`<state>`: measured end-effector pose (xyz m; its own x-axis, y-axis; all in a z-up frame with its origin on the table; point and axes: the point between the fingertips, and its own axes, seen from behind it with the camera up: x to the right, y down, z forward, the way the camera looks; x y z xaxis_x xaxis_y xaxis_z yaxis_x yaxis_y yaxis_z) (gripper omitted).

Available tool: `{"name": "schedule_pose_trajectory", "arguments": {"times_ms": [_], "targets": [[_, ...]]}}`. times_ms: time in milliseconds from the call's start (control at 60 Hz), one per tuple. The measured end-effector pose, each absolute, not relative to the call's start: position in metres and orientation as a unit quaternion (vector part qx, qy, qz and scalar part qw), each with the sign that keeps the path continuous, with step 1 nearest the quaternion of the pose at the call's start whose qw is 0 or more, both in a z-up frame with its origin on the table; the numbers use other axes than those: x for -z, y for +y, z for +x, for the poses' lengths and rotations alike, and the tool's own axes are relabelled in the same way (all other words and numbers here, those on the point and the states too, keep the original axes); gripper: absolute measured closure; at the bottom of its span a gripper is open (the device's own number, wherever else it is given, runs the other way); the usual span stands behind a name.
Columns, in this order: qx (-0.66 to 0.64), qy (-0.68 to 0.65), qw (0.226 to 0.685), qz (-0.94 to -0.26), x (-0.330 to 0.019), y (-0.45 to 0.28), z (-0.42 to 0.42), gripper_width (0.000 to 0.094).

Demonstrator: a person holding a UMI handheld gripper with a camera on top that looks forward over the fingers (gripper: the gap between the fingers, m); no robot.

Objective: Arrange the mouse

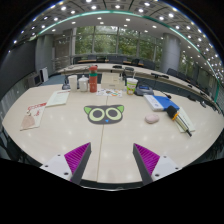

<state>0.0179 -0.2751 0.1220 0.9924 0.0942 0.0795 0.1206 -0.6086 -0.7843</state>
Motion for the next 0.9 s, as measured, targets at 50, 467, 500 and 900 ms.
{"name": "schedule_pose_trajectory", "arguments": {"times_ms": [50, 467, 500, 900], "targets": [[0.027, -0.052, 0.435, -0.899, -0.107, -0.263, 0.055, 0.0079], [0.017, -0.016, 0.446, -0.895, -0.018, -0.081, 0.219, 0.0083], [0.013, -0.016, 0.443, -0.896, -0.010, -0.069, 0.220, 0.0083], [-0.021, -0.047, 0.426, -0.904, 0.010, 0.024, 0.211, 0.0083]]}}
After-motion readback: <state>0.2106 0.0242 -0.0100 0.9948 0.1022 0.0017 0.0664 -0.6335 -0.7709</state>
